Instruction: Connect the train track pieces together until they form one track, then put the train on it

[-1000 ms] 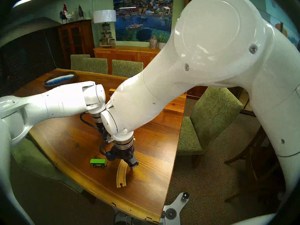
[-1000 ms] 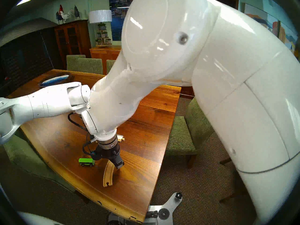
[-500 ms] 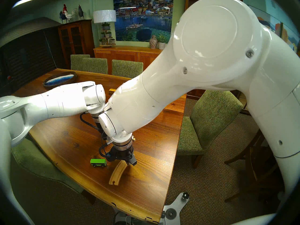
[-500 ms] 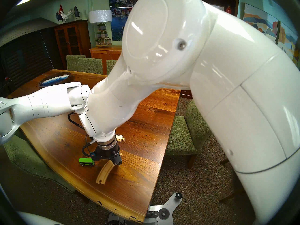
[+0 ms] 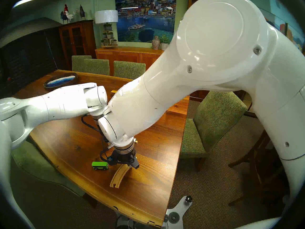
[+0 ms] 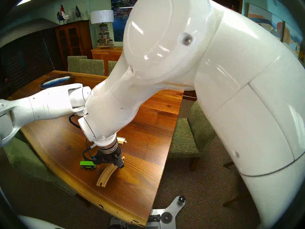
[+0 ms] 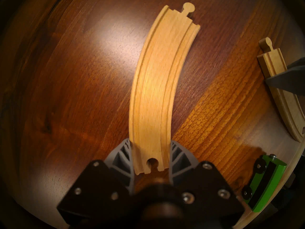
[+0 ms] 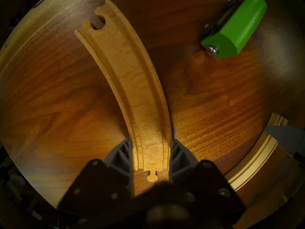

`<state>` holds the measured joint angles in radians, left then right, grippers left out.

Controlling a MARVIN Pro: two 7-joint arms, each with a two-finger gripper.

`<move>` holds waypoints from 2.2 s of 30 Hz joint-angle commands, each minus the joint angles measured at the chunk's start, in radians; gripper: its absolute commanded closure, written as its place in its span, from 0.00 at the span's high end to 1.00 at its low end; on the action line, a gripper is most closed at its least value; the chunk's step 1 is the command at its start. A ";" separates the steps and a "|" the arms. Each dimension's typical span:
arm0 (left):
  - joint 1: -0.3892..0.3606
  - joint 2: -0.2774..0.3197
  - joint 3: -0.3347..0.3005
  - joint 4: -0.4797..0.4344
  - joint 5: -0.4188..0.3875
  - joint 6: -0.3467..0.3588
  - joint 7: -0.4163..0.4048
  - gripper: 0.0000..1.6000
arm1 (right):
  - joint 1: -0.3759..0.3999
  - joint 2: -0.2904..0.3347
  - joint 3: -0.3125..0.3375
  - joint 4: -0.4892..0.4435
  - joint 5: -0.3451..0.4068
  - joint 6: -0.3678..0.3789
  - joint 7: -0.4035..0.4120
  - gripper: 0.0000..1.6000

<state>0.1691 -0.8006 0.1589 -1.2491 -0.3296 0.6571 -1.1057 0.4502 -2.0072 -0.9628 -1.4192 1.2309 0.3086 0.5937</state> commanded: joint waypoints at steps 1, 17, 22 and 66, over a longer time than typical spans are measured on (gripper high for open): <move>-0.019 -0.002 -0.012 0.001 0.000 -0.002 0.000 0.00 | 0.068 0.031 0.018 -0.052 0.029 0.059 -0.035 0.00; -0.017 -0.002 -0.014 0.001 0.001 -0.001 0.000 0.00 | 0.182 0.188 0.023 -0.097 0.242 0.199 -0.030 0.00; -0.017 -0.002 -0.015 0.001 0.002 -0.001 0.000 0.00 | 0.170 0.229 0.006 -0.061 0.341 0.252 -0.014 0.00; -0.014 -0.002 -0.020 0.001 0.006 0.000 -0.003 0.00 | 0.129 0.000 -0.401 0.206 1.491 0.651 -0.292 0.00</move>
<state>0.1736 -0.8001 0.1513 -1.2490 -0.3232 0.6580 -1.1090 0.5241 -2.0057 -1.3256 -1.1920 2.5775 0.9533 0.4035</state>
